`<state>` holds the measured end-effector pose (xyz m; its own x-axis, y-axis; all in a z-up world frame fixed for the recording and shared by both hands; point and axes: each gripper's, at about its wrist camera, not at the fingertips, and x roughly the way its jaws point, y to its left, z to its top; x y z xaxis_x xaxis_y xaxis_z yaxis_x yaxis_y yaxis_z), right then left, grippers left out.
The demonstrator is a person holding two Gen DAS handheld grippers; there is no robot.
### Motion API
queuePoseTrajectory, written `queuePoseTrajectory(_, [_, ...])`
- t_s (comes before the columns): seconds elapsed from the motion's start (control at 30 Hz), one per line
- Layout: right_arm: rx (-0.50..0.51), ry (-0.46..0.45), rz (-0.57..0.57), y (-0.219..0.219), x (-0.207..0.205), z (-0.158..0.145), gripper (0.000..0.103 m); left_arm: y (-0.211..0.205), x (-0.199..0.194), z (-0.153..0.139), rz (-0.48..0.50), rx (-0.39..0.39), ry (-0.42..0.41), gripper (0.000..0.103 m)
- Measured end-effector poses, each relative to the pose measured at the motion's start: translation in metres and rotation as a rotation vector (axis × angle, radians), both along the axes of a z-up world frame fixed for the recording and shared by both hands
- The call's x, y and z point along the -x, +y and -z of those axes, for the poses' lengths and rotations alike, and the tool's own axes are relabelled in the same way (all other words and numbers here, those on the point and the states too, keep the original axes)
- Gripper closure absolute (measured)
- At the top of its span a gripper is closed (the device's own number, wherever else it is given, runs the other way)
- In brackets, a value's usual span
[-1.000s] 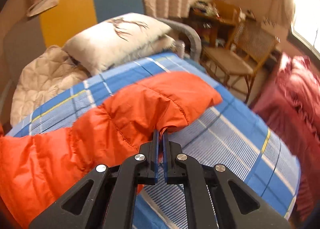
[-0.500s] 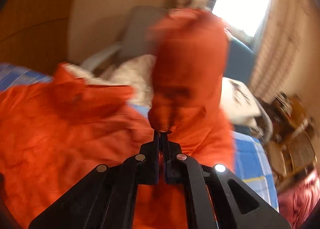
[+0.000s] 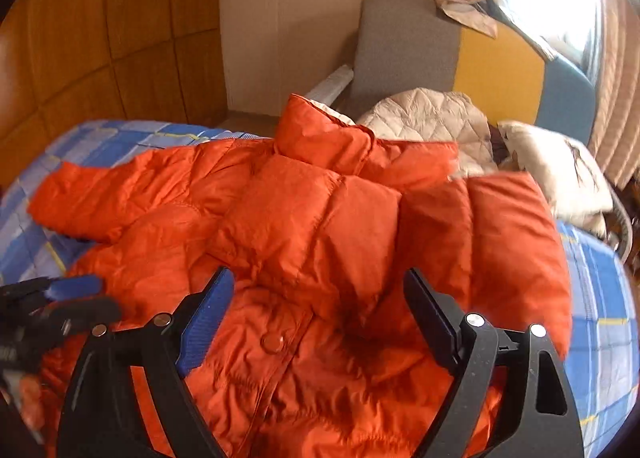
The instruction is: Fold large clothes
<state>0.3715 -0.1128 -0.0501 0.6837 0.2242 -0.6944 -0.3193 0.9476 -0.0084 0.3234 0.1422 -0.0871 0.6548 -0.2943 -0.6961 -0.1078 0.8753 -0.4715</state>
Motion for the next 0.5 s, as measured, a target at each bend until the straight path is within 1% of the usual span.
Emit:
queuePoseTrajectory(0.07, [-0.061, 0.015, 0.029, 0.0, 0.006, 0.001, 0.018, -0.003, -0.016, -0.002, 0.018, 0.007, -0.012, 0.017])
queuePoseTrajectory(0.1, [-0.092, 0.026, 0.059, -0.014, 0.012, 0.001, 0.018, -0.004, -0.022, -0.002, 0.022, 0.006, -0.013, 0.017])
queuePoseTrajectory(0.17, [-0.131, 0.031, 0.112, -0.029, 0.021, 0.002, 0.018, -0.006, -0.041, 0.001, 0.029, 0.017, 0.005, 0.021])
queuePoseTrajectory(0.2, [-0.162, 0.033, 0.147, -0.044, 0.026, 0.0, 0.018, -0.008, -0.053, 0.004, 0.031, 0.024, 0.018, 0.023])
queuePoseTrajectory(0.27, [-0.207, 0.023, 0.216, -0.069, 0.029, -0.004, 0.018, -0.01, -0.07, 0.009, 0.035, 0.029, 0.034, 0.028])
queuePoseTrajectory(0.33, [-0.259, 0.008, 0.29, -0.098, 0.032, -0.009, 0.018, -0.015, -0.087, 0.017, 0.045, 0.042, 0.058, 0.038])
queuePoseTrajectory(0.37, [-0.281, 0.003, 0.314, -0.109, 0.033, -0.011, 0.018, -0.019, -0.094, 0.019, 0.052, 0.049, 0.066, 0.04])
queuePoseTrajectory(0.4, [-0.29, -0.001, 0.338, -0.116, 0.03, -0.012, 0.018, -0.022, -0.102, 0.022, 0.061, 0.055, 0.068, 0.048])
queuePoseTrajectory(0.47, [-0.31, 0.003, 0.377, -0.131, 0.021, -0.011, 0.018, -0.027, -0.115, 0.026, 0.077, 0.056, 0.082, 0.083])
queuePoseTrajectory(0.5, [-0.319, 0.005, 0.395, -0.135, 0.016, -0.009, 0.021, -0.028, -0.117, 0.027, 0.084, 0.058, 0.087, 0.097])
